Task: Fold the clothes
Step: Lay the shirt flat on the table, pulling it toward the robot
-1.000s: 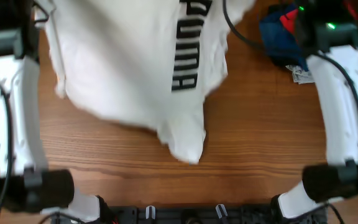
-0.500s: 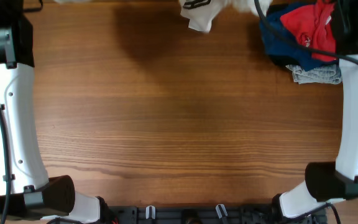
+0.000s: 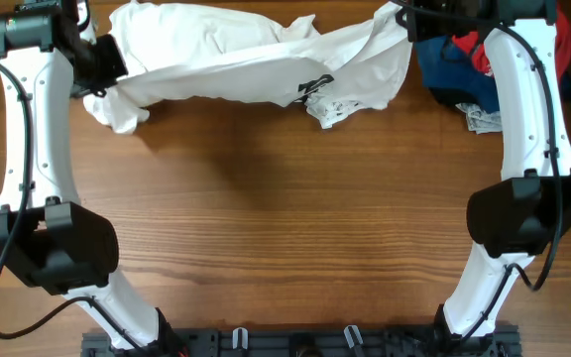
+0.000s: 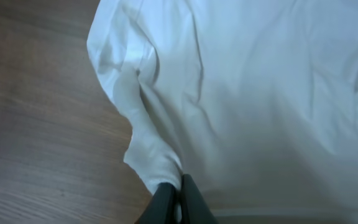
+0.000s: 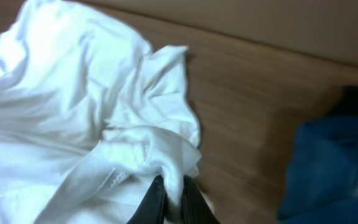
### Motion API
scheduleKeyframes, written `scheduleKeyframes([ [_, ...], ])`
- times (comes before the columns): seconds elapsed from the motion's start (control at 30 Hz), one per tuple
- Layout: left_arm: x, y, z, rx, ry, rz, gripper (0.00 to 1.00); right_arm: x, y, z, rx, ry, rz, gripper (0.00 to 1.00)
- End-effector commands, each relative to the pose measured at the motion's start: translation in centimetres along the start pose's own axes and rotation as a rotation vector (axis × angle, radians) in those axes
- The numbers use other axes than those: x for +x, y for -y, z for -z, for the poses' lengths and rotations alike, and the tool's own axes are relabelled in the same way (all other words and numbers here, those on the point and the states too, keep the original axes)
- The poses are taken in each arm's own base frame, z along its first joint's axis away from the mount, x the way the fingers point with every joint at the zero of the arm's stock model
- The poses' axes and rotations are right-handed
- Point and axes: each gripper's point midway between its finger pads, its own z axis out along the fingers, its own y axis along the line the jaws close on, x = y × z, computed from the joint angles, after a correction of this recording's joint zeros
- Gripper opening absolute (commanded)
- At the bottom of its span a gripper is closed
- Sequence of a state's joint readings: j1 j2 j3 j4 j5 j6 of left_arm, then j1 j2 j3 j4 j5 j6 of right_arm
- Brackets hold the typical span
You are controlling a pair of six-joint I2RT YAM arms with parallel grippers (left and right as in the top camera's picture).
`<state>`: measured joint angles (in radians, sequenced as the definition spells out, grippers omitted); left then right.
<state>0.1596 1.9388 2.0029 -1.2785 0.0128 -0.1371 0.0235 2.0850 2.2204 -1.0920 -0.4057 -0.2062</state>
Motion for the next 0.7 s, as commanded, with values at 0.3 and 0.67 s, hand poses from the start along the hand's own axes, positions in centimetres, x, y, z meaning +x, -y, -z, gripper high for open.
scheduleKeyframes([
  [0.3, 6.6, -3.8, 3.5, -0.070, -0.235, 0.124, 0.04, 6.5, -4.1, 4.5, -0.154, -0.246, -0.156, 0.04],
  [0.67, 11.8, -4.7, 3.5, -0.112, -0.413, 0.133, 0.09, 12.2, -9.6, 2.9, -0.131, -0.528, -0.192, 0.04],
])
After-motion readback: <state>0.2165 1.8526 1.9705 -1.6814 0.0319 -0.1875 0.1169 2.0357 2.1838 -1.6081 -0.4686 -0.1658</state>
